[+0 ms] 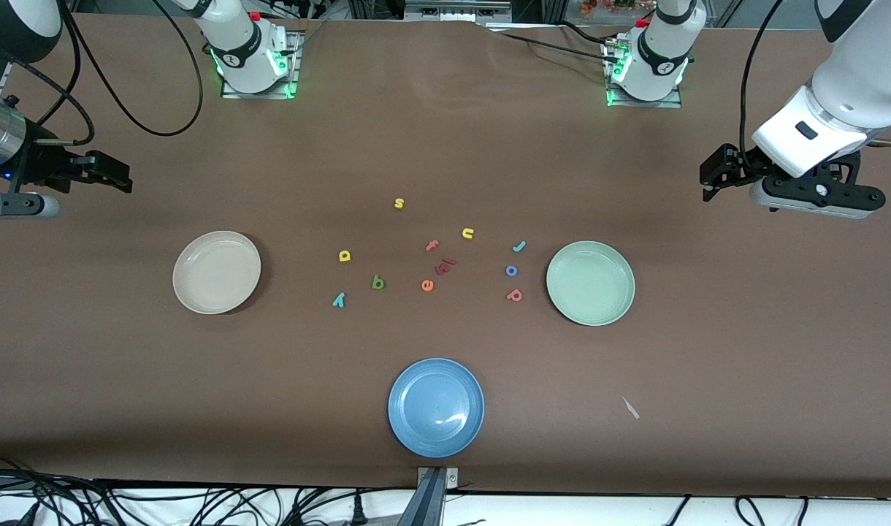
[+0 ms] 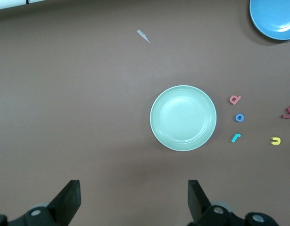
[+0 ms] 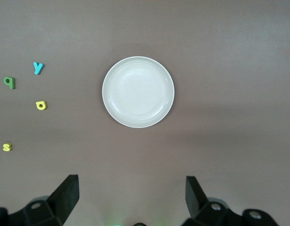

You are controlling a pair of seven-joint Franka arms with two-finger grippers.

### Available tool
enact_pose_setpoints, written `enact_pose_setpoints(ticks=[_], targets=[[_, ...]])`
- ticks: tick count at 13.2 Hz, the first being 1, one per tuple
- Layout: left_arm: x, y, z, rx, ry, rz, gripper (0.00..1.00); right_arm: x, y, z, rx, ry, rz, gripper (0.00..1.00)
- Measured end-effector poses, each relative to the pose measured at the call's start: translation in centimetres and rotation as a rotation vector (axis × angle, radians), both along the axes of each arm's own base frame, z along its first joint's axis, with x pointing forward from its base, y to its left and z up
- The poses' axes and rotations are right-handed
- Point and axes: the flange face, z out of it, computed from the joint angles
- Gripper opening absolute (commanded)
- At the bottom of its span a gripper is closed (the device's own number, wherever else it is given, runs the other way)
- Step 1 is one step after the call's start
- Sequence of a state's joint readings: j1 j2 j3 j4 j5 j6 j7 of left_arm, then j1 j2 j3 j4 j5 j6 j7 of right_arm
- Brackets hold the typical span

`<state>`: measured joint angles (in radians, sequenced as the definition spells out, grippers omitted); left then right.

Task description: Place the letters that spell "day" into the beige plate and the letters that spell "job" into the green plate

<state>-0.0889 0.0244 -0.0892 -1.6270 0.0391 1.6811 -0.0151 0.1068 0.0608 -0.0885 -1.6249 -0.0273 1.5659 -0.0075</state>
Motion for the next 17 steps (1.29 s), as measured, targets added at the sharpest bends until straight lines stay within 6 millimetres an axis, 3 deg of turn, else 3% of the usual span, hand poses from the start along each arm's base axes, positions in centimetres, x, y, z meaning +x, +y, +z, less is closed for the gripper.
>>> enact_pose_setpoints(ticks=[4, 14, 17], targets=[[0.0, 0.1, 0.0, 0.000, 0.000, 0.002, 1.00, -0.1, 1.2, -0.1, 0.002, 0.010, 0.021, 1.00], [0.2, 0.7, -0.2, 0.000, 0.003, 0.012, 1.00, -0.3, 8.6, -1.7, 0.010, 0.037, 0.153, 1.00], [1.0, 0.0, -2.3, 0.004, 0.042, 0.001, 1.00, -0.1, 10.3, -2.9, 0.043, 0.061, 0.170, 1.00]])
